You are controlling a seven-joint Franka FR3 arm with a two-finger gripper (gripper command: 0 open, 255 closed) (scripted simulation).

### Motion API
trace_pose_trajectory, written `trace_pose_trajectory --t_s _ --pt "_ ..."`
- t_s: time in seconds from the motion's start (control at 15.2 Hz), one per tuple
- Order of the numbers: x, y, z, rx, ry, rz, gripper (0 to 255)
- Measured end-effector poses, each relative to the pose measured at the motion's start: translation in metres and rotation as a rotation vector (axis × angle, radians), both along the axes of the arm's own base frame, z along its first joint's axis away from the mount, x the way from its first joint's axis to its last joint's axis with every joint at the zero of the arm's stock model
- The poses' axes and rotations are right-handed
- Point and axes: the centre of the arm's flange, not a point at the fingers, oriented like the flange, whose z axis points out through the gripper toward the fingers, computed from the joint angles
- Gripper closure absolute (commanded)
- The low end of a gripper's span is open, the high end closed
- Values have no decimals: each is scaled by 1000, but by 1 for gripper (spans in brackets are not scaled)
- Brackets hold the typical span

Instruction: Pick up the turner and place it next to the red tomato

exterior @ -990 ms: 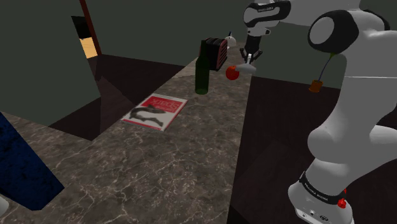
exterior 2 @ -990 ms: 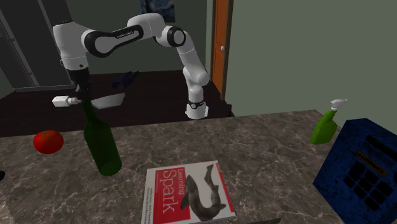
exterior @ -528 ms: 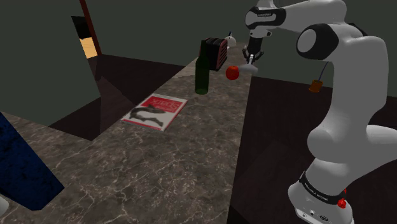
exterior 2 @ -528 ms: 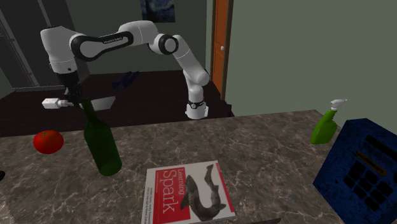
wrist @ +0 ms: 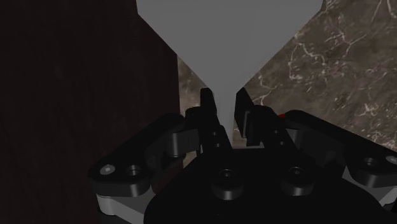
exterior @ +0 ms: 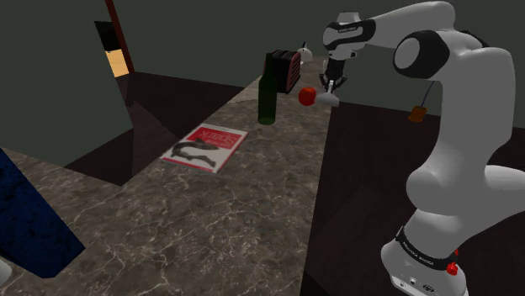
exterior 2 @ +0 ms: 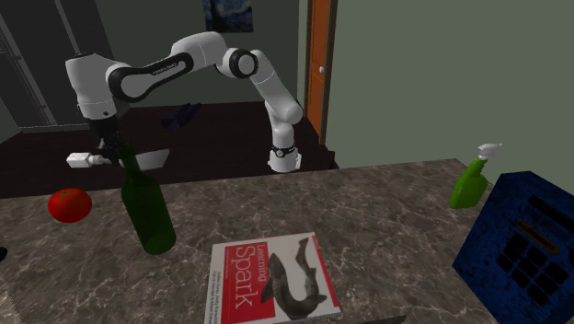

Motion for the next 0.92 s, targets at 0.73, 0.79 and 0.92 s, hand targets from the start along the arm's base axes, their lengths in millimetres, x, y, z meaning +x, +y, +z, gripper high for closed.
trace_pose_trajectory --t_s 0.73,0.79,0.92 --pt "1 -1 -58 0 0 0 255" --pt "0 -1 -63 0 0 0 255" --pt "0 0 -74 0 0 0 255"
